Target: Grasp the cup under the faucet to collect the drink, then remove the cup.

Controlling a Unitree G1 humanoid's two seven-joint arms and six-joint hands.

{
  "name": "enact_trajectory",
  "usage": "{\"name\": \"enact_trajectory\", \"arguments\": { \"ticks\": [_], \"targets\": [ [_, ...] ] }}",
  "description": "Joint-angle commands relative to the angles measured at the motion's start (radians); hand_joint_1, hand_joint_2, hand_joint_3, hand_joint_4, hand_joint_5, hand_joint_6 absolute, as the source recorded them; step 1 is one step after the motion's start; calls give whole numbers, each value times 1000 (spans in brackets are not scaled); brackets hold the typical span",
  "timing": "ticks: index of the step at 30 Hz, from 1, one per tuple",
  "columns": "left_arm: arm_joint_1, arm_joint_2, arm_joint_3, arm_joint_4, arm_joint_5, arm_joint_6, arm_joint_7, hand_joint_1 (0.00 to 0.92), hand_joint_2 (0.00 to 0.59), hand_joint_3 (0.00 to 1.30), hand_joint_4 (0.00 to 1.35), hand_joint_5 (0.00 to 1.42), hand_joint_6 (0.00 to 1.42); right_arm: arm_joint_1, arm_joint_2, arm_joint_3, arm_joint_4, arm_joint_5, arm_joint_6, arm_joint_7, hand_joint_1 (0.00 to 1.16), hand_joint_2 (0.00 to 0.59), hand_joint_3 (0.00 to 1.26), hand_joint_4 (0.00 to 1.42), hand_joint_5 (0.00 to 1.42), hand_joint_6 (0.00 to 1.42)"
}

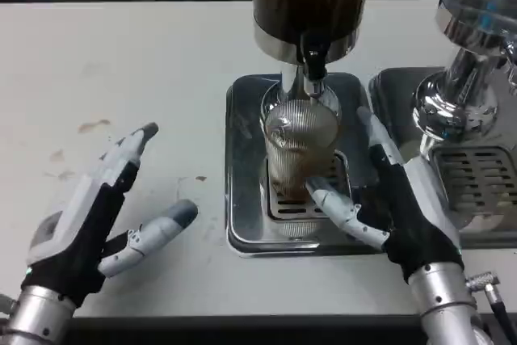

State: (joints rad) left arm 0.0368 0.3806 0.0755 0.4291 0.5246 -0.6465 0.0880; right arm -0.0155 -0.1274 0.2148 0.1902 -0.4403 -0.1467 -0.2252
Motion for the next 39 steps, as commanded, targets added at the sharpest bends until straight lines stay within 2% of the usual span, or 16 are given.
{"name": "enact_trajectory", "arguments": {
  "ticks": [1, 16, 35, 39],
  "targets": [
    [13, 26, -34, 17, -1, 15, 27, 0, 112, 0, 0, 0, 0, -26, 5, 0, 21, 12, -22, 6, 535, 268, 0, 0, 0, 0],
    [40, 42, -78, 10, -22, 25, 42, 0, 111, 0, 0, 0, 0, -120, 16, 3, 136, 39, -39, 31, 551, 259, 0, 0, 0, 0],
    [46, 49, -88, 5, -63, 32, 38, 0, 111, 0, 0, 0, 0, -231, 57, -7, 310, 92, -63, 30, 581, 233, 0, 0, 0, 0],
    [47, 52, -91, 3, -63, 34, 35, 0, 111, 0, 0, 0, 0, -252, 78, -17, 356, 106, -81, 16, 604, 229, 0, 0, 0, 0]
  ]
}}
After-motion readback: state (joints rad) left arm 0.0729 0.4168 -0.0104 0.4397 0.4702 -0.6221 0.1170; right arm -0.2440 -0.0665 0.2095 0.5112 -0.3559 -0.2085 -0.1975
